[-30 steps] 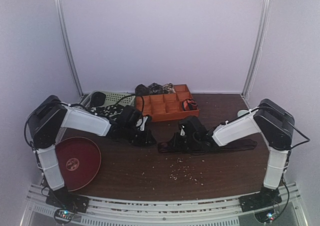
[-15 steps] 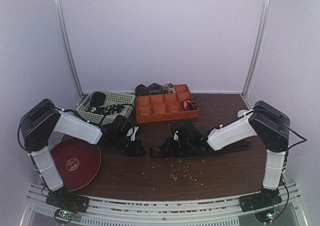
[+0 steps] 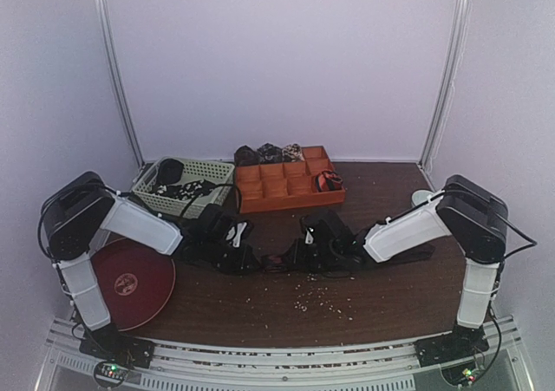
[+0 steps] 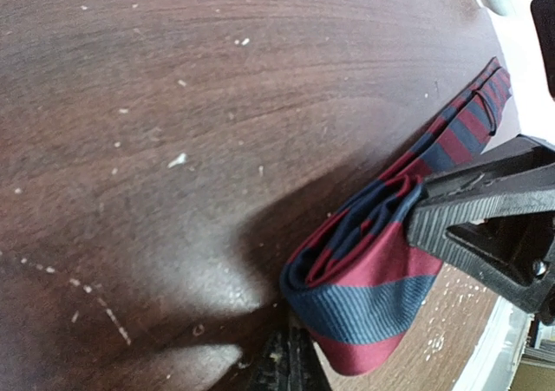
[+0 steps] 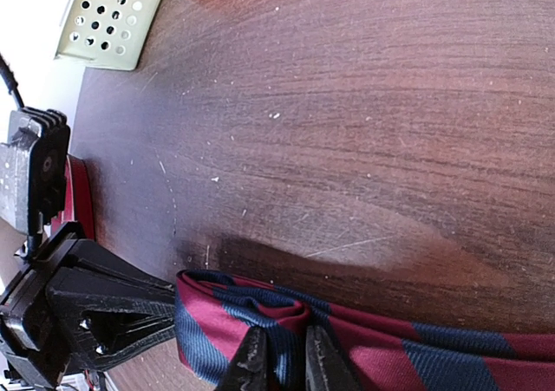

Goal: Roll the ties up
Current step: Roll the tie at the center of the board.

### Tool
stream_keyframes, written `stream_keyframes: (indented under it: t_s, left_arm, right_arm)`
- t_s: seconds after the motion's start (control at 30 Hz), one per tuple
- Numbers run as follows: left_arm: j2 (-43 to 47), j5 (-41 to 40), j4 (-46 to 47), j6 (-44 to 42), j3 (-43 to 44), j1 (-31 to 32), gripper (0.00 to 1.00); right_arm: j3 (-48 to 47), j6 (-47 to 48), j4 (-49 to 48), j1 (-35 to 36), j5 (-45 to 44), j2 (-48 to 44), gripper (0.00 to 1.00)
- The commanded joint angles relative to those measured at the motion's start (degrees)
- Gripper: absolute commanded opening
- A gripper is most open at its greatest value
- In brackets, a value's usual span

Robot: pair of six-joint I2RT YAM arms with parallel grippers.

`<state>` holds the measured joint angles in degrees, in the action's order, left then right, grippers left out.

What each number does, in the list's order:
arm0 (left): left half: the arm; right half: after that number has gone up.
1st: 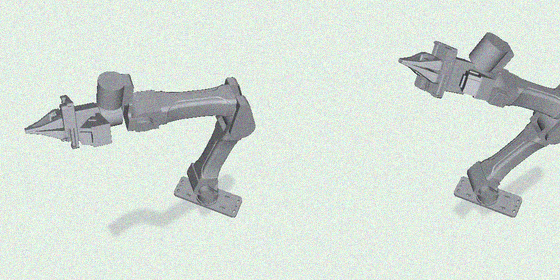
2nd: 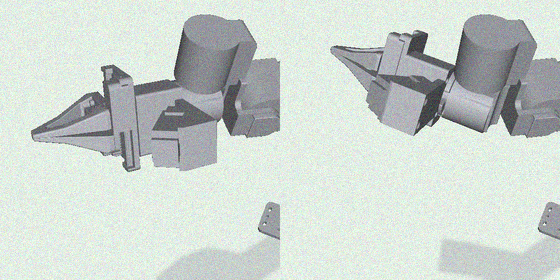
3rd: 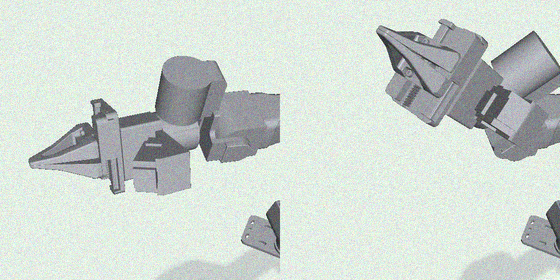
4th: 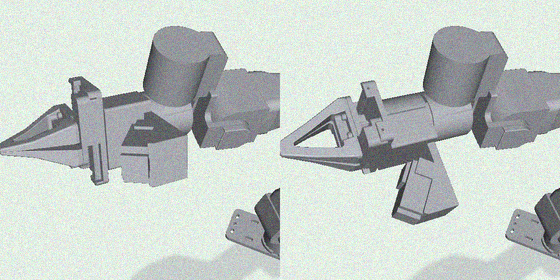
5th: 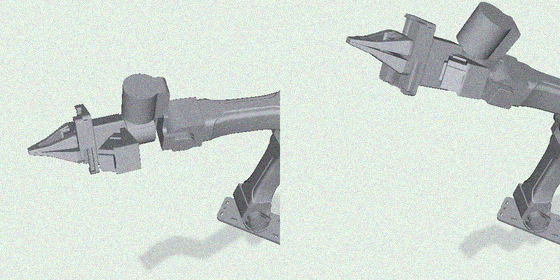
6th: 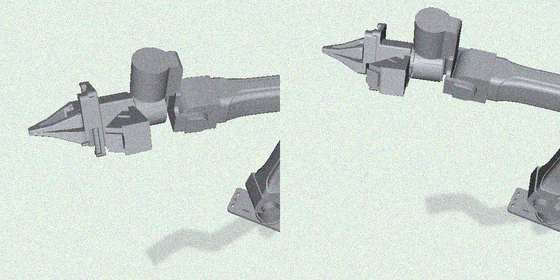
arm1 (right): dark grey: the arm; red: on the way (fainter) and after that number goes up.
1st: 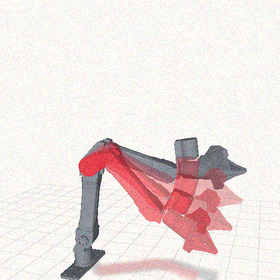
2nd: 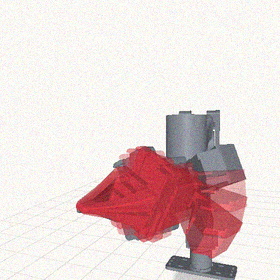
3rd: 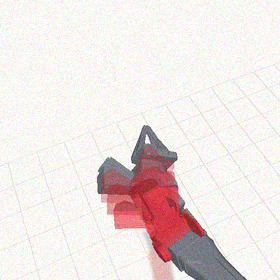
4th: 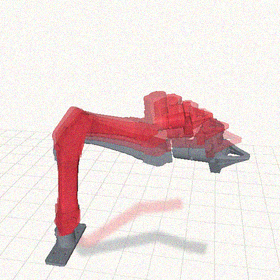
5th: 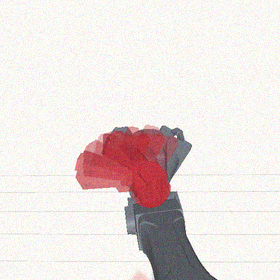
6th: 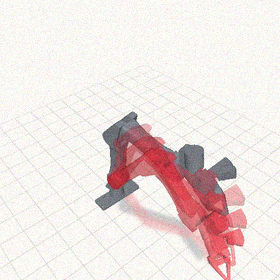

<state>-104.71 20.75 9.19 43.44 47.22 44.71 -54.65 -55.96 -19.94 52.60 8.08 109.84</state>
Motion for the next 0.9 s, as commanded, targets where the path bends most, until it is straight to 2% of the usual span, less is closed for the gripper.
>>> stream_keyframes:
  t_s: [0.0,0.23,0.3,0.5,0.57,0.77,0.87]
  left_arm:
    - [-1.7,1.8,3.8,1.2,0.2,0.3,0.03]
    - [-1.7,3.0,6.1,2.3,-0.2,0.4,0.03]
    - [-1.8,2.8,6.1,2.3,-0.2,0.5,0.03]
    - [-1.9,2.6,5.9,2.2,-0.2,0.4,0.03]
    - [-1.9,2.9,6.2,2.1,-0.1,0.4,0.03]
    - [-1.7,5.9,8.5,2.1,0.6,0.4,0.03]
    - [-1.7,7.5,9.4,2.2,1.1,0.4,0.03]
  right_arm:
    - [1.9,0.4,0.9,0.0,-0.9,-0.3,0.16]
    - [4.3,-1.2,-4.2,0.0,0.2,-0.6,0.21]
    - [3.8,-0.8,-3.0,0.0,-0.2,-1.0,0.25]
    - [3.1,1.2,-0.4,0.0,-1.3,-2.8,0.26]
    - [3.0,1.5,-0.2,0.0,-1.1,-3.1,0.25]
    - [2.7,2.4,1.6,0.0,-2.3,-2.7,0.14]
    - [2.5,2.6,2.2,0.0,-2.6,-2.2,0.13]
